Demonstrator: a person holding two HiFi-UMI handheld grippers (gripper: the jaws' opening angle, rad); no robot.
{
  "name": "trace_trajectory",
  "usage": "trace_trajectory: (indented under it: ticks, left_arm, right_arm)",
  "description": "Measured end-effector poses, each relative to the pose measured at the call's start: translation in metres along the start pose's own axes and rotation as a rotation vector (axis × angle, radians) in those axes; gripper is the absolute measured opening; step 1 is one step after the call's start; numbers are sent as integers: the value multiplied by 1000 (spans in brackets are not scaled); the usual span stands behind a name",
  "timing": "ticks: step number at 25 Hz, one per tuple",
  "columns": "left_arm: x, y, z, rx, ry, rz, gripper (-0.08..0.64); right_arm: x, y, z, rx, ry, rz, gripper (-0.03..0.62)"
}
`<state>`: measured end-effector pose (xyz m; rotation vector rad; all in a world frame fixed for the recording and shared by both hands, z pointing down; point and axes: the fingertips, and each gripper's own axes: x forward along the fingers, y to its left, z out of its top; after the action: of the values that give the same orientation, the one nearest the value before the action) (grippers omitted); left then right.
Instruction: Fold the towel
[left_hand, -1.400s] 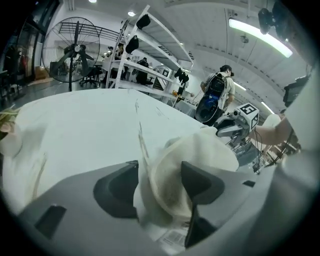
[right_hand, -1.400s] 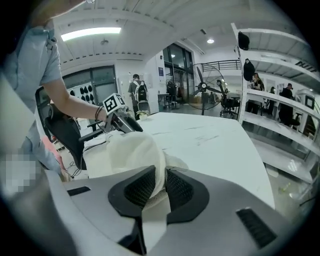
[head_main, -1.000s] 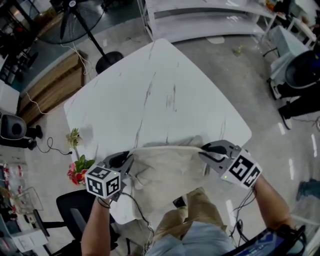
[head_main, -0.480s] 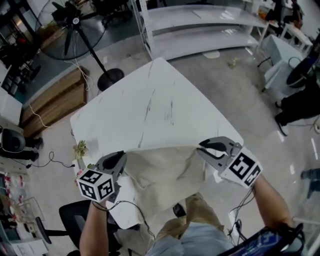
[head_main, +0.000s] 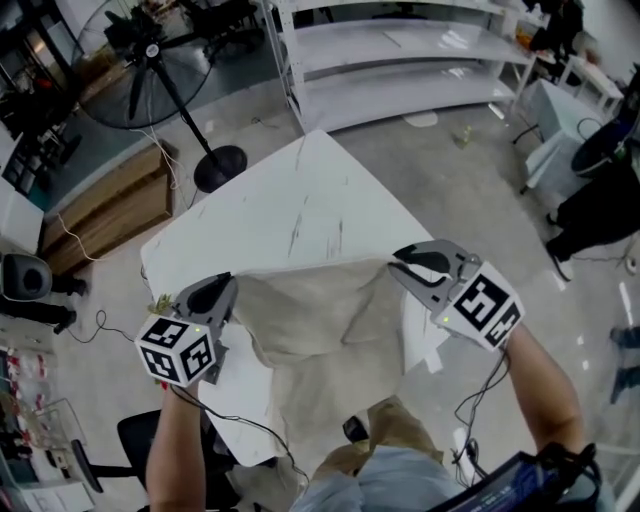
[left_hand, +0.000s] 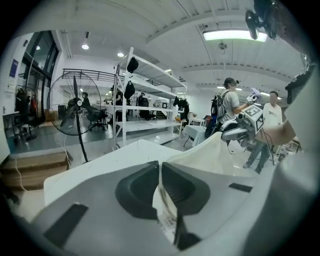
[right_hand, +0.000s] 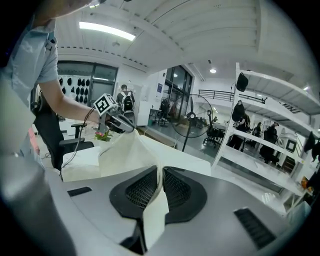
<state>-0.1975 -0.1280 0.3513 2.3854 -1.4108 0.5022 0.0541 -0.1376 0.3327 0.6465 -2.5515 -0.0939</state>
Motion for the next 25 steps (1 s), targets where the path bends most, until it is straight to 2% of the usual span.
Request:
trace_trajectory:
  ticks: [10,16,25]
  left_arm:
    - [47,46,74,71,-116,130,28]
    - [92,75,88,98,-104,175,28]
    - [158,120,101,118,-40,224,28]
  right_arm:
    - [40,-85,17,-25,-23,-59,48]
    - [77,-133,9,-22,-31,-71,46]
    - [133,-188,-15,17,-11,-42,46]
